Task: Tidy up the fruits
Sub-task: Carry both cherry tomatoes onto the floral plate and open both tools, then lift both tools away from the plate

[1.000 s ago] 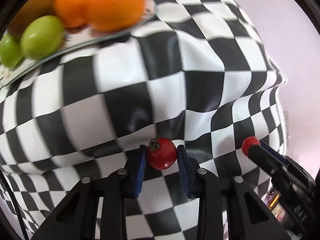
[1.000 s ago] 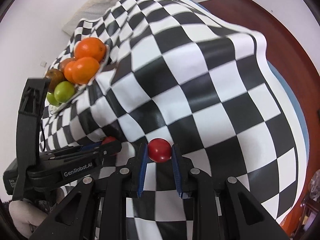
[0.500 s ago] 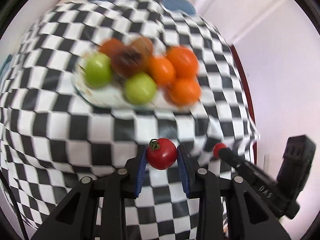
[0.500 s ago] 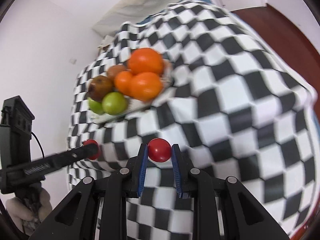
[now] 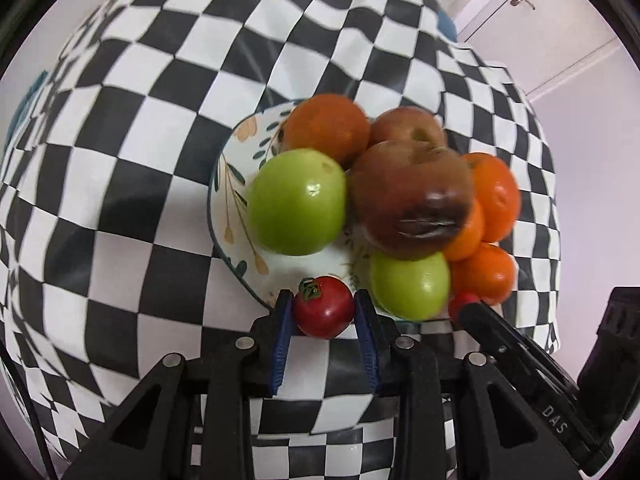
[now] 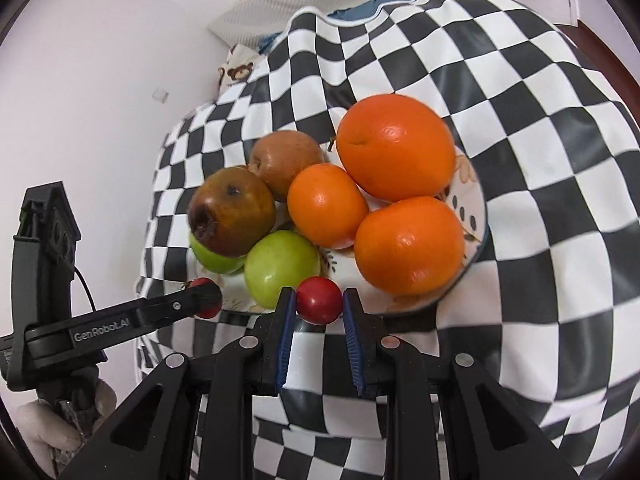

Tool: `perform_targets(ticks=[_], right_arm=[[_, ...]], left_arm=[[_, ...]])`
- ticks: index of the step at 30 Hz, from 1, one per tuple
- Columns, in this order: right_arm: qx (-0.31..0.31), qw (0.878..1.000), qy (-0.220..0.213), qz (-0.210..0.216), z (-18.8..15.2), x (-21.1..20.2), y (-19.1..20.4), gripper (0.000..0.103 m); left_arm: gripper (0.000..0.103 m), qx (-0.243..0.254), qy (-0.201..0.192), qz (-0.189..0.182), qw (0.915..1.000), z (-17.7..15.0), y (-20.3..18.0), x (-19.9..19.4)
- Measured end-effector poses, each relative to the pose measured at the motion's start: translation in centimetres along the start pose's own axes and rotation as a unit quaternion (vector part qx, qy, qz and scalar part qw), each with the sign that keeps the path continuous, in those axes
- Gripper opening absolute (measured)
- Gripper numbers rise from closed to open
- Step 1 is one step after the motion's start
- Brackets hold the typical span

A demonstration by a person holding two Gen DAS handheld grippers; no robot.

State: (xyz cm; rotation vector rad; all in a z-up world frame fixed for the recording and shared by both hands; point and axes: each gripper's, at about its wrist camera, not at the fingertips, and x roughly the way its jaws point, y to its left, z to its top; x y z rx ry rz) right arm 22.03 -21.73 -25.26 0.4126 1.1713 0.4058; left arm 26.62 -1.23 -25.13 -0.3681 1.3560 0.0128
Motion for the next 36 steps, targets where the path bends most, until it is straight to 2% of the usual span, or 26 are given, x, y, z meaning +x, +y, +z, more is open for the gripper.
perform_targets(ticks=[3, 5, 8, 10, 11, 12, 13, 15, 18, 21, 23, 26, 29, 36], right_arm=[[-0.002, 1.0, 0.004, -0.01, 0.5, 0.9, 0.2, 0.027], [0.008, 1.0, 0.012, -0.001, 0.8, 1.3, 0.0, 0.027], [0.015, 1.0, 0.023, -0.001, 1.0, 1.0, -0.3, 0.029], [0.019, 1.0, 0.024, 0.004, 1.0, 0.7, -0.3, 0.037], [0.018, 1.0, 0.024, 0.008, 1.0, 0.4, -0.1, 0.046], [0.016, 1.0, 0.022, 0.007, 1.0, 0.0, 0.1, 0.055], [0.013, 1.0, 0.018, 0.003, 1.0, -0.4, 0.4, 0.06], [0.013, 1.0, 0.015, -0.007, 0.8, -0.9, 0.6, 0.079], [0.011, 1.0, 0.01, -0.023, 0.7, -2.2, 0.8, 0.081], [-0.011, 0.997, 0.007, -0.081, 0.5, -3.6, 1.3, 0.092], [-0.021, 0.993, 0.007, -0.119, 0.3, -4.7, 1.5, 0.093], [-0.043, 0.985, -0.003, -0.166, -0.2, -6.3, 2.2, 0.096], [-0.058, 0.979, -0.016, -0.193, -0.7, -8.2, 3.1, 0.096], [-0.063, 0.978, -0.04, -0.193, -1.7, -12.9, 5.9, 0.097]], left_arm=[[0.028, 0.002, 0.007, -0.001, 1.0, 0.2, -0.1, 0.5], [0.028, -0.006, 0.014, -0.013, 0.9998, 0.3, 0.0, 0.5], [0.031, -0.01, 0.014, -0.008, 0.9998, 0.3, 0.4, -0.5], [0.045, -0.01, 0.015, -0.002, 0.9998, 0.0, 0.5, -1.2], [0.049, -0.007, 0.012, 0.003, 0.9999, -0.2, 0.4, -1.6], [0.059, -0.005, 0.01, 0.008, 0.9999, -0.3, 0.5, -2.0], [0.067, -0.001, 0.007, 0.01, 0.9999, -0.4, 0.5, -2.2], [0.07, 0.006, 0.003, 0.023, 0.9997, -0.9, 0.6, -2.9], [0.087, 0.022, -0.008, 0.049, 0.9986, -1.6, 0.8, -3.9], [0.088, 0.037, -0.025, 0.092, 0.9948, -2.5, 0.9, -5.4], [0.088, 0.042, -0.042, 0.123, 0.9906, -3.0, 0.8, -6.5], [0.088, 0.056, -0.069, 0.15, 0.9848, -3.9, 0.1, -8.4], [0.088, 0.067, -0.086, 0.15, 0.9826, -4.7, -0.6, -10.3], [0.088, 0.08, -0.109, 0.125, 0.9829, -6.6, -2.5, -14.8]])
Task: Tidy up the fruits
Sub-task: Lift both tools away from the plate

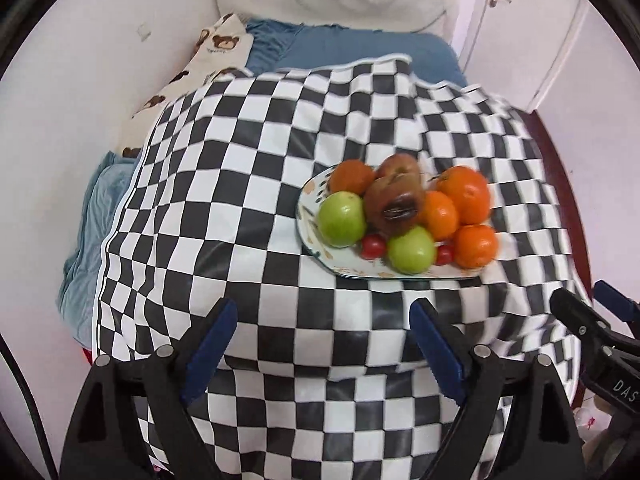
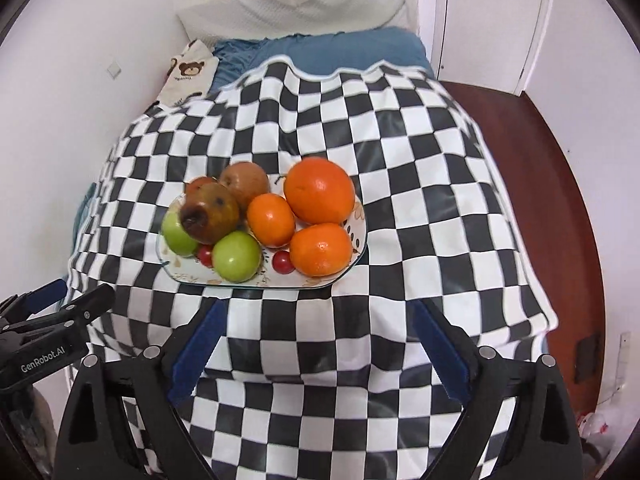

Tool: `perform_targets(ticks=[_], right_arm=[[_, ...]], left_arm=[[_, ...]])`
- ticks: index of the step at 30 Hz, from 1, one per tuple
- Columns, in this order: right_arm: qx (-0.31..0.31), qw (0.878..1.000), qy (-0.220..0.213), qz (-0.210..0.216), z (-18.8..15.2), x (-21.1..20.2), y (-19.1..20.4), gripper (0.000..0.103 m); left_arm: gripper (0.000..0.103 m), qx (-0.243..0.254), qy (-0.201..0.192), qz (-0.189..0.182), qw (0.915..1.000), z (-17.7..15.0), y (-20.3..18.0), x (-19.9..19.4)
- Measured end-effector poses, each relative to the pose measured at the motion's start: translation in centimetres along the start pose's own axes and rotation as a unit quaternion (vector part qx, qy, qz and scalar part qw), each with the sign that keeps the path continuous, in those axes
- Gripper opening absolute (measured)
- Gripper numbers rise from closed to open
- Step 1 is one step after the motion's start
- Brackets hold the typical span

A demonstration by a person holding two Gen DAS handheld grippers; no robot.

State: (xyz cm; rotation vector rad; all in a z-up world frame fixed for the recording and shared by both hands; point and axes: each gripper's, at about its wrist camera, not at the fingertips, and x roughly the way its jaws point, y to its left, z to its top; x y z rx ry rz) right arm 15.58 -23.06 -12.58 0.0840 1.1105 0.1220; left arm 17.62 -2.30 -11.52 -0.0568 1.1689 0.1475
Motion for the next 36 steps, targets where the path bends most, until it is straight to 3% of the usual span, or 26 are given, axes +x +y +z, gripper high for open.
perform_targets(ticks=[12, 19, 26, 36], right_arm=[[-0.004, 0.997, -0.078, 0.0, -3.6, -14.1, 1.2, 0.1], [-0.006, 0.994, -0.111, 0.0, -5.0, -20.4, 1.8, 0.1], [-0.015, 0.991, -0.133, 0.002, -5.9, -24.0, 2.8, 0.1], [-0.017, 0.991, -0.132, -0.003, -6.6, -24.5, 3.1, 0.101]], left_arm=[[0.088, 0.017, -0.084, -0.028, 0.9959, -2.7, -0.8, -11.8], [0.088, 0.018, -0.105, -0.036, 0.9937, -4.1, -0.6, -15.9], [0.088, 0.018, -0.117, -0.043, 0.9921, -5.1, -0.6, -18.1], [0.088, 0.018, -0.127, -0.038, 0.9909, -5.7, -0.5, -19.3]])
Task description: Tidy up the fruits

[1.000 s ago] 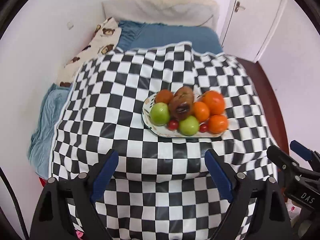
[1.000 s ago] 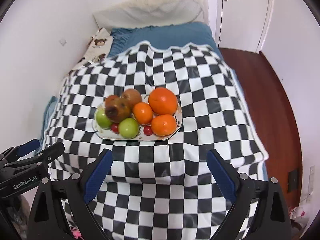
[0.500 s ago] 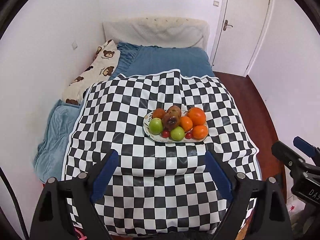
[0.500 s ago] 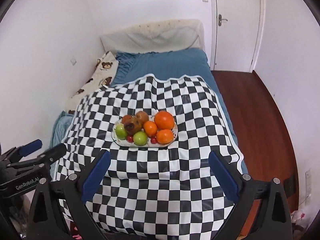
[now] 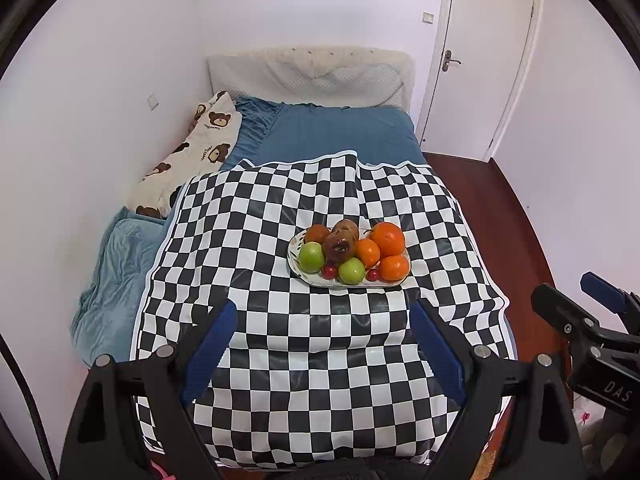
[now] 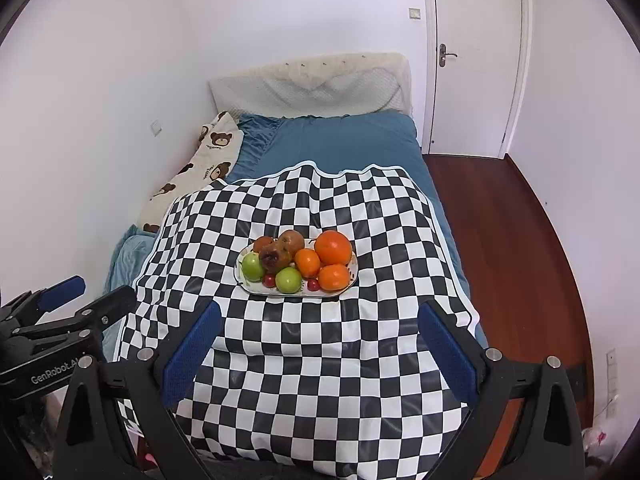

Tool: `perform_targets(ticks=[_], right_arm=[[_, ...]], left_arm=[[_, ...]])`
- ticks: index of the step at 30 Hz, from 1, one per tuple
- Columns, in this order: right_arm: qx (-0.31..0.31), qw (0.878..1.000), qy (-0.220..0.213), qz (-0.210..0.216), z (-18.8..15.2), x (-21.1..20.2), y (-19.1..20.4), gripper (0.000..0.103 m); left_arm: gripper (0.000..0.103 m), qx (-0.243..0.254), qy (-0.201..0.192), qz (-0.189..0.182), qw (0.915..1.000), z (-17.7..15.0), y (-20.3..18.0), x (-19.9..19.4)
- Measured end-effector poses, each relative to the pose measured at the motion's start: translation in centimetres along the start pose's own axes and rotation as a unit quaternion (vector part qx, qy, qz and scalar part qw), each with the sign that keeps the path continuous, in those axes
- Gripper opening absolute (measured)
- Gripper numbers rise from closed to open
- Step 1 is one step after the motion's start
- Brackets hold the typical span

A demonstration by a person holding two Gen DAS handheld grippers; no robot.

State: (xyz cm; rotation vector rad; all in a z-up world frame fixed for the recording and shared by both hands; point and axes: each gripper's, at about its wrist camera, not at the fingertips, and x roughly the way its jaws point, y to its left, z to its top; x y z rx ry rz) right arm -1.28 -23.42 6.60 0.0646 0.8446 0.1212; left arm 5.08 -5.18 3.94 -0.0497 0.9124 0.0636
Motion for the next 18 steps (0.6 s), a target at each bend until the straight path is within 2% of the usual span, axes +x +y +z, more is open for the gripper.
perform_targets(ticks=[9, 12, 18], right_arm=[[0.0, 1.0, 0.0, 0.0, -0.1, 0.2, -0.1, 0.101], [0.001, 1.0, -0.004, -0.003, -0.1, 0.7, -0.2, 0.101], [0.0, 1.0, -0.02, -0.02, 0.5, 3.0, -0.5, 0.102]], left_arm=[[0.088, -0.004, -0.005, -0.001, 1.0, -0.3, -0.1, 0.0], [0.102, -0.004, -0.02, 0.005, 0.9998, -0.2, 0.2, -0.1], [0.102, -0.003, -0.037, 0.028, 0.9989, 0.7, 0.3, 1.7]])
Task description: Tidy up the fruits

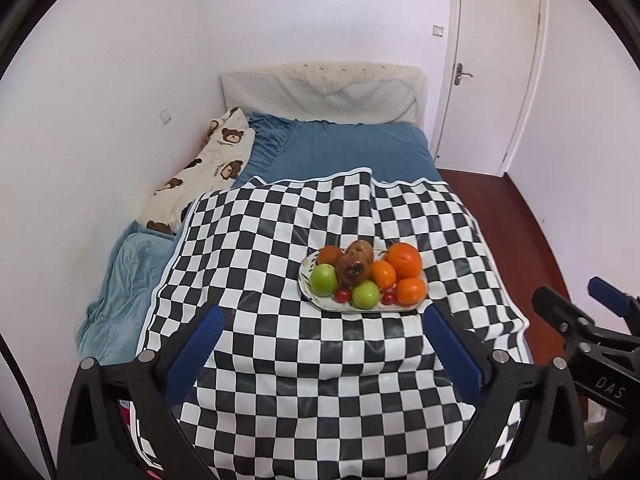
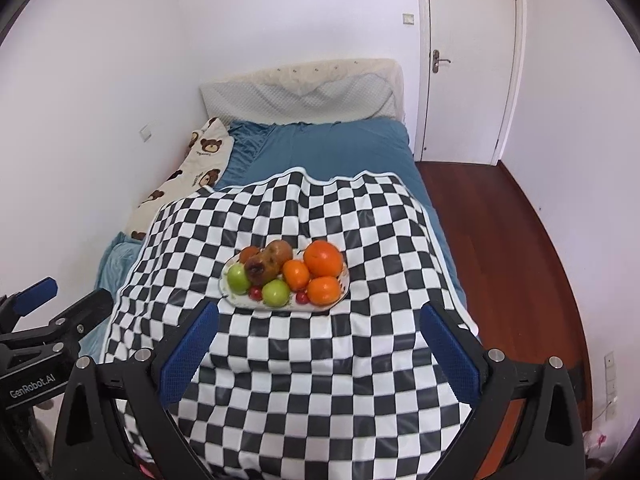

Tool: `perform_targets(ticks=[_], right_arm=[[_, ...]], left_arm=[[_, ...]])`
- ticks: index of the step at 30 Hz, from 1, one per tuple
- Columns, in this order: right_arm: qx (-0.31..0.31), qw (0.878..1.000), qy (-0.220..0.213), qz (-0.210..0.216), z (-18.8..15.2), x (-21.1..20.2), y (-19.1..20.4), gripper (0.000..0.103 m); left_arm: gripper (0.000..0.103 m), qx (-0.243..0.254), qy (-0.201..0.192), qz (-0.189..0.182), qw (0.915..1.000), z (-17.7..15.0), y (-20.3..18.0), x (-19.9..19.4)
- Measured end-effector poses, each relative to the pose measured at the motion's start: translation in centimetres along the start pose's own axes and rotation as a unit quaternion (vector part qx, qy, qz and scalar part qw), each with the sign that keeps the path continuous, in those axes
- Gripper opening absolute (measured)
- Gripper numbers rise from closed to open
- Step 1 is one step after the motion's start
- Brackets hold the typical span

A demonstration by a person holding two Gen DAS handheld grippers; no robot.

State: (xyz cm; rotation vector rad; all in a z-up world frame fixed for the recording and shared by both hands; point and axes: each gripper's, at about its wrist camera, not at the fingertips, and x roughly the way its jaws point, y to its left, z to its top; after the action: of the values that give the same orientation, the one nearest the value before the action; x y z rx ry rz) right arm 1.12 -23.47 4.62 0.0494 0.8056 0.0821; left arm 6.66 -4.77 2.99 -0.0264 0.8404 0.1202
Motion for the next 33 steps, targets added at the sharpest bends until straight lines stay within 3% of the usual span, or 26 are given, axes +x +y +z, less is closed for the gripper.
perform_targets(ticks=[16, 23, 33], right_arm=[[0.01, 0.999, 0.026, -0.036, 0.7, 10.1, -1.0, 0.102], [0.005, 0.998, 0.045, -0.041, 0.5, 13.1, -0.7, 0.102], [0.007, 0.997, 0.058, -0.043, -0.3, 14.2, -0.8, 0.102]], left_arm=[[0.102, 0.012, 0.049, 0.028, 0.9984, 0.7, -0.7, 9.7], [0.102, 0.008, 0.062, 0.032, 0.9975, 0.5, -0.7, 11.6], [0.102, 0.012, 0.066, 0.031, 0.9972, 0.6, -0.8, 12.2]])
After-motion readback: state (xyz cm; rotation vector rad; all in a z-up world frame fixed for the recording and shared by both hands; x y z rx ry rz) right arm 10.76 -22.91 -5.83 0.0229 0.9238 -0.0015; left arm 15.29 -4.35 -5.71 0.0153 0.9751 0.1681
